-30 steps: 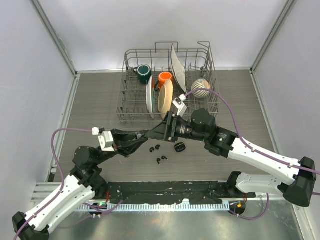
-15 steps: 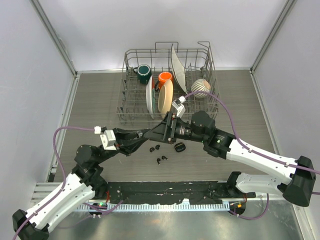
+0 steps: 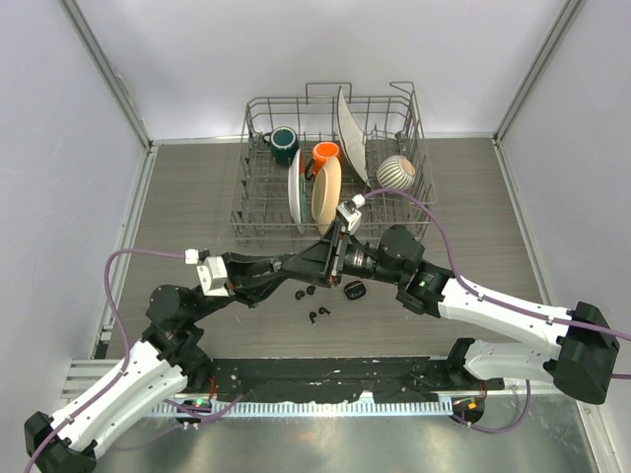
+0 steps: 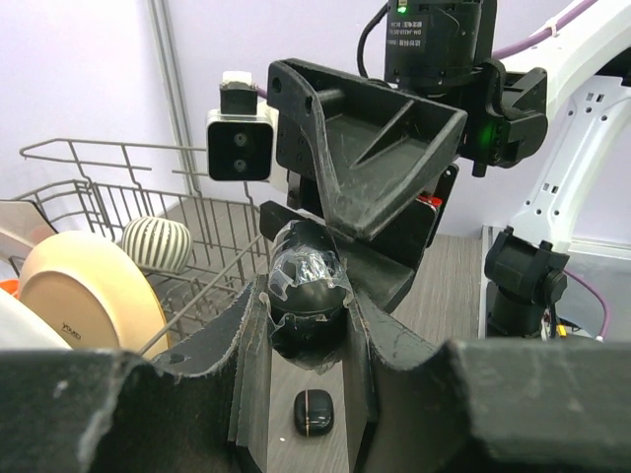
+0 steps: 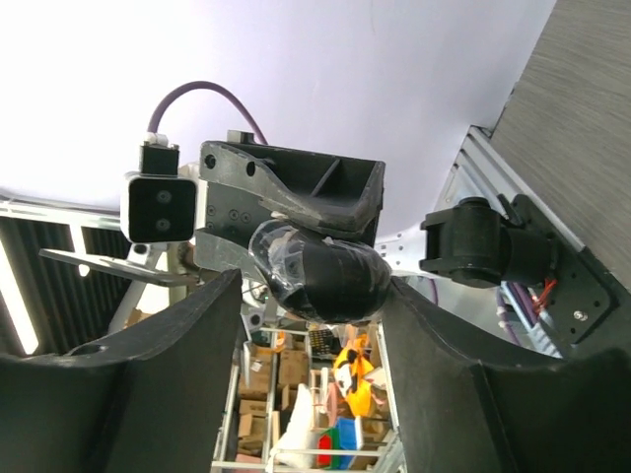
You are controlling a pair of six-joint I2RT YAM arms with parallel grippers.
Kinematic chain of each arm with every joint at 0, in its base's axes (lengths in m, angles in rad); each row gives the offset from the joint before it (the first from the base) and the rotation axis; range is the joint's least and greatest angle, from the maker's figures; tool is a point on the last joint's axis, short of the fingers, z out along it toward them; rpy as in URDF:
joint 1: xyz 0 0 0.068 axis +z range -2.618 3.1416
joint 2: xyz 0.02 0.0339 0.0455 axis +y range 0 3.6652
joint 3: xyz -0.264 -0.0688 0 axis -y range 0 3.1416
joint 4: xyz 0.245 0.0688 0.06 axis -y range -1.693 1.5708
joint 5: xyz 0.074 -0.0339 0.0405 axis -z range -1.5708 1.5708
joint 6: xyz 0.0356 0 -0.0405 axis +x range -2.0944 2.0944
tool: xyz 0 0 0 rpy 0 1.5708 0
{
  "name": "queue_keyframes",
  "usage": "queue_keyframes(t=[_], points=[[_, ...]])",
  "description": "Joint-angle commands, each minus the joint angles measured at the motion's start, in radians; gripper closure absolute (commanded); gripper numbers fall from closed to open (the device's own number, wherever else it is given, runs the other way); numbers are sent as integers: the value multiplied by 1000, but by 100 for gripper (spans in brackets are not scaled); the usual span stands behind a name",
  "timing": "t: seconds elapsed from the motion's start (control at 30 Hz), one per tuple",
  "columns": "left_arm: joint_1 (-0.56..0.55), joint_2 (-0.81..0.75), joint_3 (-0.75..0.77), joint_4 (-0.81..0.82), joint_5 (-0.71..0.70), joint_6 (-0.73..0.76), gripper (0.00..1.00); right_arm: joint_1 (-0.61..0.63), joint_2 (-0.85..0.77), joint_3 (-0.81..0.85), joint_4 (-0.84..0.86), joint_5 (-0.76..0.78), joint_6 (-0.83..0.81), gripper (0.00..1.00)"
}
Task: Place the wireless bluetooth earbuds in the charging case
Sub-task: Open the charging case.
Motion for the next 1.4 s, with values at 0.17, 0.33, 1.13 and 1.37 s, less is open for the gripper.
queue_keyframes(t=[0.17, 0.33, 1.13, 1.37], points=[[-4, -1, 30, 36, 28, 8, 99, -11, -20, -20, 155, 11, 77, 26], [-4, 1, 32, 39, 28, 6, 99, -14, -20, -31, 162, 24, 89, 35], [-4, 16, 19, 49, 0, -10, 94, -17, -26, -41, 171, 43, 92, 92], [-4, 13, 1, 93, -55, -38, 77, -17, -33, -74, 248, 55, 140, 99]])
